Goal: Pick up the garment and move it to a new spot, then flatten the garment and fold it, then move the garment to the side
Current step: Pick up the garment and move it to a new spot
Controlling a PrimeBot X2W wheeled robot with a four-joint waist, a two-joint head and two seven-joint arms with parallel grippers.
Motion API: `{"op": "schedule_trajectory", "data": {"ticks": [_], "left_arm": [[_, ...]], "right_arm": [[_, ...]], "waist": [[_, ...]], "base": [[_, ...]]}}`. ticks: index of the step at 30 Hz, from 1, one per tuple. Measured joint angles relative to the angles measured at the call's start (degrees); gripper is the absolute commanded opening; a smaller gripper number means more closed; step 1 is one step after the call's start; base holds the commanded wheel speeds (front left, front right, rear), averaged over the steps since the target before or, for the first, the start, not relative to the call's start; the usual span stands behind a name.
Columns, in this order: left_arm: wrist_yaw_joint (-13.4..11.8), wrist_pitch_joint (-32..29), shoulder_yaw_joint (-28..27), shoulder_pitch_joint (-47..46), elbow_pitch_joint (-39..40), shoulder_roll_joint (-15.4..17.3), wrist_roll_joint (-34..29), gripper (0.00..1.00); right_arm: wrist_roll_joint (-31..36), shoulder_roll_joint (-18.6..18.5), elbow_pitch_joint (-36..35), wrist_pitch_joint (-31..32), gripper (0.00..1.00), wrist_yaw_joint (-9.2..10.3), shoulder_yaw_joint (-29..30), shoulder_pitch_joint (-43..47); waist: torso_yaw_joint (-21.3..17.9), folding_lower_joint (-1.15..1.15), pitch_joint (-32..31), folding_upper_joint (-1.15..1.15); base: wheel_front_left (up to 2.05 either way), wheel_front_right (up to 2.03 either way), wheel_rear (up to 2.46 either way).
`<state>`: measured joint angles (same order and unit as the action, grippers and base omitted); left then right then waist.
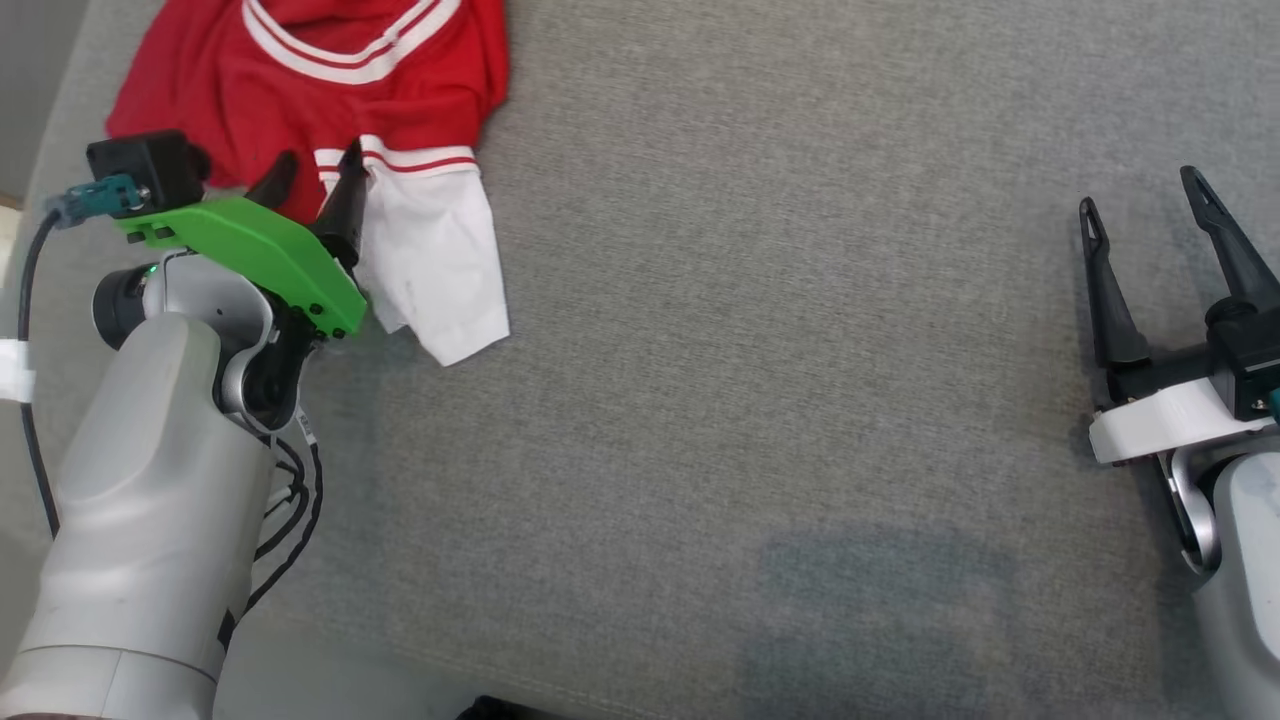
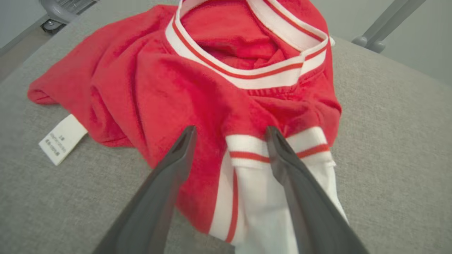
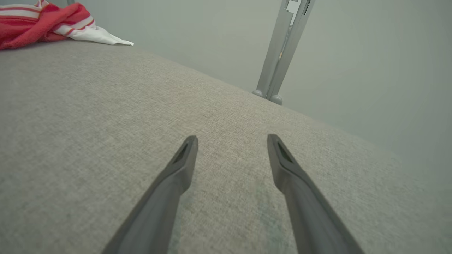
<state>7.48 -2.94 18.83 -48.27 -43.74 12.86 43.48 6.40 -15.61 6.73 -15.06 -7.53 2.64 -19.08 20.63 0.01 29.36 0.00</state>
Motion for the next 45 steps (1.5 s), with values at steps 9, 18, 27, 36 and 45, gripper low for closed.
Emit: {"op": "schedule_trajectory", "data": {"ticks": [9, 18, 27, 36, 45], "left_arm": [[-0.01, 1.78, 9.11, -0.88, -1.82, 3.39, 6.94, 0.00], [0.00, 6.35, 17.67, -1.11, 8.14, 6.17, 10.60, 0.00], [-0.10, 1.85, 24.17, -1.71, 27.64, 7.21, 11.47, 0.00], [-5.23, -6.41, 31.49, 1.52, 45.48, 3.42, 11.70, 0.00], [-9.00, -7.04, 37.62, 3.31, 37.58, 0.12, 6.35, 0.00]], "right_arm": [[-0.37, 1.12, -0.10, -0.12, 1.00, 0.00, 0.31, 0.12], [-1.76, 4.68, 1.48, -0.09, 1.00, 0.00, 0.35, 2.48], [-3.31, 8.70, 2.54, -0.09, 1.00, 0.00, 0.52, 5.73], [-4.38, 10.93, 1.72, -0.09, 1.00, 0.00, 1.25, 6.84], [-5.71, 12.44, 1.19, -0.08, 1.00, 0.00, 1.65, 7.10]], "waist": [[-4.74, 0.00, 1.72, 0.00], [-5.45, 0.00, -3.13, 0.00], [-7.30, 0.00, -10.87, 0.00], [-14.18, -0.01, -15.36, 0.00], [-23.51, -0.01, -15.89, 0.00]], "base": [[0.00, 0.00, 0.00], [0.00, 0.00, 0.00], [0.00, 0.00, 0.00], [0.00, 0.00, 0.00], [0.00, 0.00, 0.00]]}}
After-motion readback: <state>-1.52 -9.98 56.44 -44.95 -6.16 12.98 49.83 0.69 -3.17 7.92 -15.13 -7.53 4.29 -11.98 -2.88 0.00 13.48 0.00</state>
